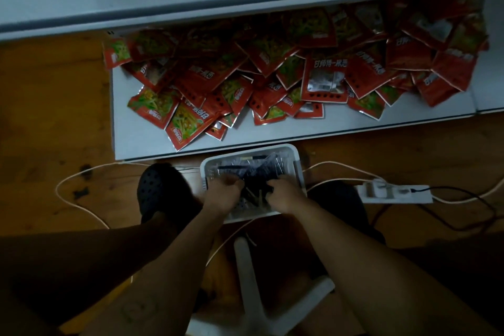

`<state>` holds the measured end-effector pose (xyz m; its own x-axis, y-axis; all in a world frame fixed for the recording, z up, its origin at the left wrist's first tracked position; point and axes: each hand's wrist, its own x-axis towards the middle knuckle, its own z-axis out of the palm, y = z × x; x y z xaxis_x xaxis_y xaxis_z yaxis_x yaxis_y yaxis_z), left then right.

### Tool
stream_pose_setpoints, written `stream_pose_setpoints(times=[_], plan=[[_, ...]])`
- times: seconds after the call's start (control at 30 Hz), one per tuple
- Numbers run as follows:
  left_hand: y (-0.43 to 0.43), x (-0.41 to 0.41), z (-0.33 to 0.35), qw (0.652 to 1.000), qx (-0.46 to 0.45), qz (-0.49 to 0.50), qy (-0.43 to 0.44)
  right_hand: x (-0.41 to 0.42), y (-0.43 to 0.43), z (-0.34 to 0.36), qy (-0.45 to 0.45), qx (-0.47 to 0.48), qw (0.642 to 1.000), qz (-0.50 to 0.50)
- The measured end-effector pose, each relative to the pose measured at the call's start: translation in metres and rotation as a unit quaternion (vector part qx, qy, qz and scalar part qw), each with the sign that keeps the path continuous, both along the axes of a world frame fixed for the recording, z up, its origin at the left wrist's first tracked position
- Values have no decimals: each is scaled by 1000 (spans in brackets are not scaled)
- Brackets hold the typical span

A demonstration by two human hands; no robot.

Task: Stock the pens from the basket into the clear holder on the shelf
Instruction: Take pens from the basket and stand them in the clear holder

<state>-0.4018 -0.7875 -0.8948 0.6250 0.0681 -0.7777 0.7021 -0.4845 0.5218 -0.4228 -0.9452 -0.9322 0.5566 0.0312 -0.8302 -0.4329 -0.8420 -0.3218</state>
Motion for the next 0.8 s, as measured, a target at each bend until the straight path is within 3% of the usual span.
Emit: stream_pose_setpoints(times=[0.3,0.47,0.67,0.8], plan=[[0,8,6,1000,2,-19,-6,4,0,-9,-22,-11,999,-27],[1,15,34,986,59,-146,-57,1,-1,3,-47,-20,997,-66],[6,12,78,976,61,-181,-108,5,0,42,-46,-2,996,-71],[16,9,115,972,54,-193,-125,5,7,91,-61,82,977,-186]])
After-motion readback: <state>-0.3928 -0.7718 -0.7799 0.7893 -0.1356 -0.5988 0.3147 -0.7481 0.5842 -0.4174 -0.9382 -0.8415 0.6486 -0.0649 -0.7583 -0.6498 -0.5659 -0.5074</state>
